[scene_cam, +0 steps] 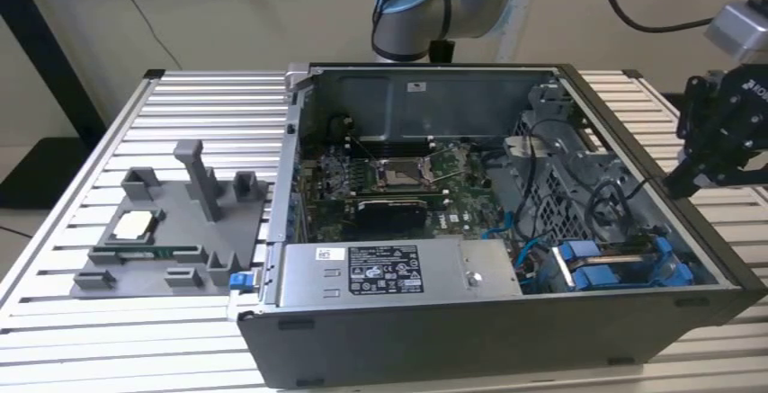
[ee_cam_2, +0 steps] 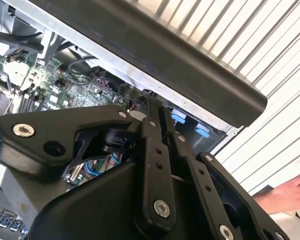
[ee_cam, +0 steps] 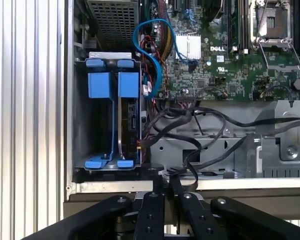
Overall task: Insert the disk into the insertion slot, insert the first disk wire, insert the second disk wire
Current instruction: 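Insert the second disk wire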
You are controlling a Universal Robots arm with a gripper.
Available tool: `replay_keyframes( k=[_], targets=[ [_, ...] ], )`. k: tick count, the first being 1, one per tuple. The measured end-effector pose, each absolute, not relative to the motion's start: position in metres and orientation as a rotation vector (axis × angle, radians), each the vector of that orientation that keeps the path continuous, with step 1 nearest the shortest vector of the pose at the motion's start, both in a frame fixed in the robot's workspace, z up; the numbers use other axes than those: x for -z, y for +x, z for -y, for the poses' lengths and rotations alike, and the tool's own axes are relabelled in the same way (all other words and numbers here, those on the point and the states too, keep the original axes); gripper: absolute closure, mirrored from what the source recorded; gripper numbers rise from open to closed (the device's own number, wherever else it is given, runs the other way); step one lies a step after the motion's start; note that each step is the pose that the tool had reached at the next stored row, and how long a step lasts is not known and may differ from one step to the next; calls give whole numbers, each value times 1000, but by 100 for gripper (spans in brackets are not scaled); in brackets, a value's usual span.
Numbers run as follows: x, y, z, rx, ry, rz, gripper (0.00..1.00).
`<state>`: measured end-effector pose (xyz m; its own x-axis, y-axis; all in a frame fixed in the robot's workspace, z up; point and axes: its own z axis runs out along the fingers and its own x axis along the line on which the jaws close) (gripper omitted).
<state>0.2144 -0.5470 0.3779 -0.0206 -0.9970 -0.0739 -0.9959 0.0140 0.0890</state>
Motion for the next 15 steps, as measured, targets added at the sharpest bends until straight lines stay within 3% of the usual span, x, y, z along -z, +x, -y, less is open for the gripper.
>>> replay_keyframes(
  k=[15],
  targets=[
    [-391, 179, 552, 203, 2190, 2229, 84]
  ],
)
